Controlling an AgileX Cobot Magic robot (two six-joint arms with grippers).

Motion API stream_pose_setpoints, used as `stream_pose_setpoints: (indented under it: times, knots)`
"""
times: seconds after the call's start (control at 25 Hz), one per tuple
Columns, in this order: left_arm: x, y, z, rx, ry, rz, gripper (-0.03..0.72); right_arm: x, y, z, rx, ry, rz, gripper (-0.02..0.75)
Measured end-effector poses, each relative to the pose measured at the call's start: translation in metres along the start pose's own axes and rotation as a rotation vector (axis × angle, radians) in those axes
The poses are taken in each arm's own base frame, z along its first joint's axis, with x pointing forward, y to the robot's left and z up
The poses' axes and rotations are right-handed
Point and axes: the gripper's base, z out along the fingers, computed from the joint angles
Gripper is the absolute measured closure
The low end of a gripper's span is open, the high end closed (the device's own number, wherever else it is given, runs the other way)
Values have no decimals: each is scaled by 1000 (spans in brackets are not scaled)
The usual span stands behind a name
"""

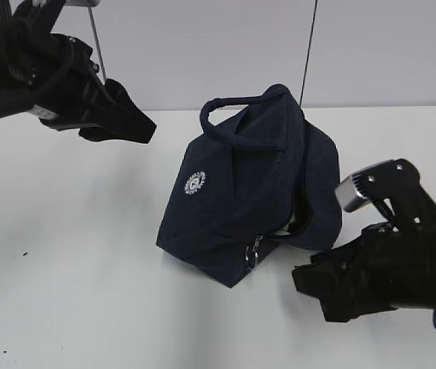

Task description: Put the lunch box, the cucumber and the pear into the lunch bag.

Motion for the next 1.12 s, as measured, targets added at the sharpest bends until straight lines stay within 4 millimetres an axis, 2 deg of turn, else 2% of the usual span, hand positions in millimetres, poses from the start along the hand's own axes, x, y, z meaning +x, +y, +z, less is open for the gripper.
stream_pose_setpoints:
  times: [0.16, 0.32, 1.12]
  knots:
    - [0, 0, 0, -1, 0, 1, 389, 10, 1, 16, -85, 53, -13, 497]
    - [0, 0, 0, -1, 0, 1, 389, 14, 1, 24, -114, 79, 0, 506]
    - [0, 0, 0, 0, 0, 1, 435, 11, 5, 24, -165, 65, 43, 508]
